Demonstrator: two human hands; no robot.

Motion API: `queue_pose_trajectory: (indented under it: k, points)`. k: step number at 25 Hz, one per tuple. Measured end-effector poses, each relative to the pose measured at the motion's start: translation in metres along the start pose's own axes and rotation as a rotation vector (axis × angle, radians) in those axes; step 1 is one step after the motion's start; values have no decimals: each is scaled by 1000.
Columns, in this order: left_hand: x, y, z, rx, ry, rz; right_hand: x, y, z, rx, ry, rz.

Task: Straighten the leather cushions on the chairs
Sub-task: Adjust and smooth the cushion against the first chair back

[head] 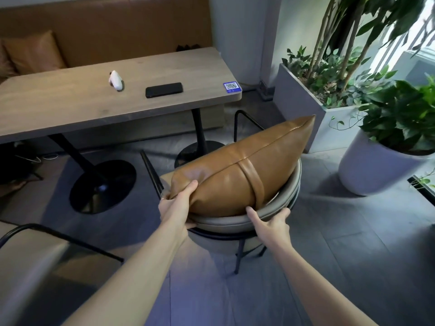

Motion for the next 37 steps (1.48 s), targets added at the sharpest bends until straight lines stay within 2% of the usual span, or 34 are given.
queue_pose_trajectory:
  k: [7, 15, 25, 28, 30, 32, 34, 37]
  points:
    - [-15, 56, 49, 83, -26, 72, 66, -9, -24, 44, -51, -30]
    - [-20, 120, 96, 104, -28, 143, 138, -30, -58, 120, 6, -14]
    - [-17, 163, 119, 84, -101, 118, 184, -41, -77, 155, 28, -72]
    - [-22, 154, 124, 269, 51, 300, 178, -38, -75, 132, -2, -108]
    - [-24, 137, 133, 468, 255, 450, 167, -38, -70, 77, -60, -182]
    - [-17, 112, 144, 689, 472, 523, 146, -26, -58, 23, -104, -218]
    - [5, 81, 146, 932, 674, 458, 115, -2, -50, 54, -42, -175]
    - [55, 30, 126, 1223, 900, 197, 69, 33, -64, 110, 60, -137]
Point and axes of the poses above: each hand's wrist, its own y-axis towards the middle knuckle, its own x-axis out of the palm, z = x × y, the point moved 4 cm from there along y, towards the middle knuckle, and after that the axes turned 13 degrees about z, right-handed, at the moved point
